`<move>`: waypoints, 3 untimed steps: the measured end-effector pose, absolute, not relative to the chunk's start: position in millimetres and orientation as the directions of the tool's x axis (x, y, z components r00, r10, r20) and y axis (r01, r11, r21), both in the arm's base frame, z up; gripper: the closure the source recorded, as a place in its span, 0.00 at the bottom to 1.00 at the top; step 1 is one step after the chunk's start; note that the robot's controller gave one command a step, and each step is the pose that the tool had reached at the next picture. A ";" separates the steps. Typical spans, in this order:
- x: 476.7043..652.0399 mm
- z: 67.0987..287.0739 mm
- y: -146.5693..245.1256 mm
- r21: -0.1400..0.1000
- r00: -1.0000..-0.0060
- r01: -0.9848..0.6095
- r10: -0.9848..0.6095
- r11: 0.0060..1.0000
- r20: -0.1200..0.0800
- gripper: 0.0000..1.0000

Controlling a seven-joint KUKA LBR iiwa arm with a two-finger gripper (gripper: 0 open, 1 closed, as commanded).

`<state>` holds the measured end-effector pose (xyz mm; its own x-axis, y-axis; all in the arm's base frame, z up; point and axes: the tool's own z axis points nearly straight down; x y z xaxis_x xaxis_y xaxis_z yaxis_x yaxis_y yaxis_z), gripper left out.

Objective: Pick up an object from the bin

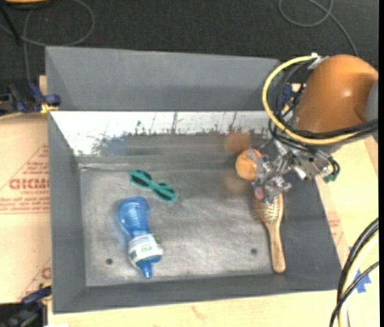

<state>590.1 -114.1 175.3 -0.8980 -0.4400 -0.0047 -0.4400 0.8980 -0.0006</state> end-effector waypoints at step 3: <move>571.9 139.7 -113.7 0.001 -0.916 -0.401 -0.401 0.916 -0.003 1.00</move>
Offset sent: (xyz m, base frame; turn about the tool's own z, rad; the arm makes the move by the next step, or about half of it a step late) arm -0.0095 0.0043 -0.0328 0.0031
